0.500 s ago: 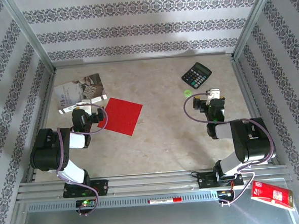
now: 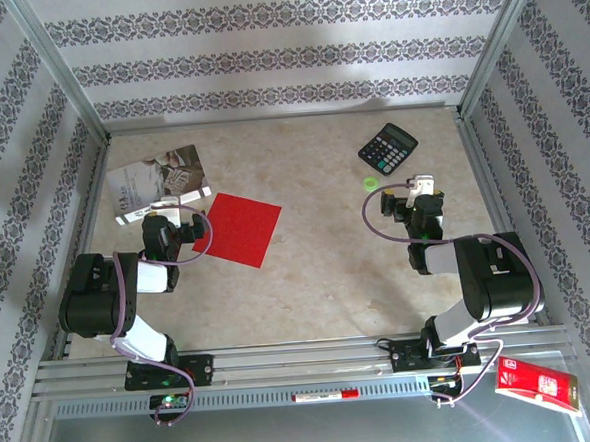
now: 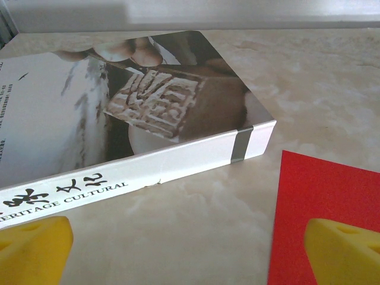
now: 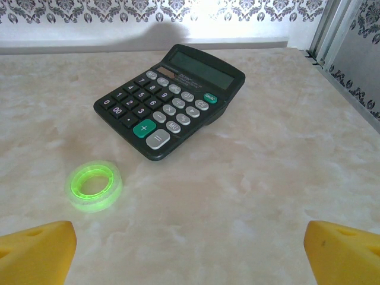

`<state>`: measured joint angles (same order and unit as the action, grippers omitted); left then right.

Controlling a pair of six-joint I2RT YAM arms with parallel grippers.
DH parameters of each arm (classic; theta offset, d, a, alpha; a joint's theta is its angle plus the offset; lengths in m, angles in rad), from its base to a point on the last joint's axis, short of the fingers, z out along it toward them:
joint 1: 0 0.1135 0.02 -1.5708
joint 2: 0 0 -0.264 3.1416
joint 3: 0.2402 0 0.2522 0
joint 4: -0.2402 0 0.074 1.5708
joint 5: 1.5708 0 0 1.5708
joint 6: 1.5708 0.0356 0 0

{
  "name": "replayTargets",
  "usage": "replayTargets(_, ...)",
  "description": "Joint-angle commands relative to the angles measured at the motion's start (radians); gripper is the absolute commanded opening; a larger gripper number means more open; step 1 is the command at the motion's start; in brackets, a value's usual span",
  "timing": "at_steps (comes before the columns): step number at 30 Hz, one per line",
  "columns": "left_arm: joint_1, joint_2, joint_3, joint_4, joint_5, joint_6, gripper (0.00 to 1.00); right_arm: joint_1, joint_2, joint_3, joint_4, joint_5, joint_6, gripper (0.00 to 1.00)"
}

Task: Fold a paper plane with a square sheet of paper (pick it up from the middle)
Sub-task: Move the square sheet of paper to the center of the table.

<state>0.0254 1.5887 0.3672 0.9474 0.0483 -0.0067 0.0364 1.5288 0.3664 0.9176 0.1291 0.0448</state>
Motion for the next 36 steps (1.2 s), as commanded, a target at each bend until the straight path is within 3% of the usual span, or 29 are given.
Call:
replayTargets(1, -0.010, 0.004, 0.022, -0.003, -0.007, 0.004, 1.00, -0.002, -0.005, 0.005, 0.027, -0.016, -0.007, 0.98)
replayTargets(30, -0.010, 0.002, 0.021, -0.001, -0.008, 0.001, 1.00, -0.007, -0.005, 0.006, 0.027, -0.034, -0.006, 0.98)
replayTargets(33, -0.009, -0.023, 0.002, 0.019, -0.059, -0.020, 1.00, 0.009, -0.076, 0.013, -0.031, 0.044, -0.004, 0.98)
replayTargets(36, -0.008, -0.162, 0.021, -0.156, -0.167, -0.064, 1.00, 0.000, -0.234, 0.045, -0.229, 0.165, 0.053, 0.98)
